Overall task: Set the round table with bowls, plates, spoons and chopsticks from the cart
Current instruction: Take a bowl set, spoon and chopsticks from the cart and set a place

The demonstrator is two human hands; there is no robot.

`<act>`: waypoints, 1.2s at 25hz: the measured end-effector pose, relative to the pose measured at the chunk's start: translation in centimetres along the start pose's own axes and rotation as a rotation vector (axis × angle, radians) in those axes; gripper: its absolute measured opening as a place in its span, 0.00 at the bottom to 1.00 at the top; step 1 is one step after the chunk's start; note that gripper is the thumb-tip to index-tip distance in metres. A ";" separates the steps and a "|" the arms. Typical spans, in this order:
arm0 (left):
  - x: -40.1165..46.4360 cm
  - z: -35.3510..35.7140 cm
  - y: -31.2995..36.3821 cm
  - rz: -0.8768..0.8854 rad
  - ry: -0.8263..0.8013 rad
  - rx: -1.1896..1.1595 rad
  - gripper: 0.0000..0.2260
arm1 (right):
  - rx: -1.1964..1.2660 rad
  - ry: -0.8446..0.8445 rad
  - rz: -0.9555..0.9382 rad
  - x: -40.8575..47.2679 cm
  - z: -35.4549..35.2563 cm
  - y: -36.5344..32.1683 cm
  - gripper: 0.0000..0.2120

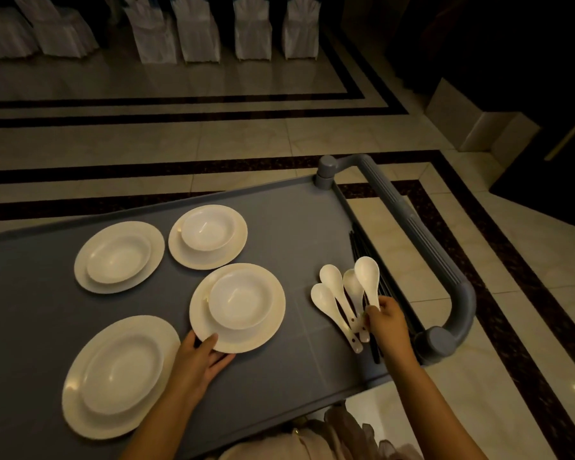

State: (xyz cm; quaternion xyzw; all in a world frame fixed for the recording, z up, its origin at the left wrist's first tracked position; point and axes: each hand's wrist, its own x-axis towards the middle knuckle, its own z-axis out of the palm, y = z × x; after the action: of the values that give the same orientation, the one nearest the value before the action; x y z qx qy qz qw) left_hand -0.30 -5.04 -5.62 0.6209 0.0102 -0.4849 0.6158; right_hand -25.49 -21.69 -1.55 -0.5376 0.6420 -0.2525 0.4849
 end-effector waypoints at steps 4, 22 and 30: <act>0.4 -0.2 0.0 0.011 -0.028 -0.023 0.22 | -0.237 0.156 -0.074 1.0 -0.1 0.3 0.07; -1.3 0.6 3.3 0.126 -0.128 -0.060 0.17 | -0.734 0.168 -0.184 2.4 1.0 0.8 0.08; -2.0 0.5 3.7 0.129 -0.116 -0.077 0.18 | -1.089 0.101 -0.227 3.7 1.3 -1.1 0.07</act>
State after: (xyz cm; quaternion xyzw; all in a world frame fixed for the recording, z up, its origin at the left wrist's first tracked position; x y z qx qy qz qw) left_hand 0.59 -5.19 -1.48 0.5672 -0.0469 -0.4784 0.6687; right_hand -23.61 -25.18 -2.41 -0.7635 0.6402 0.0396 0.0752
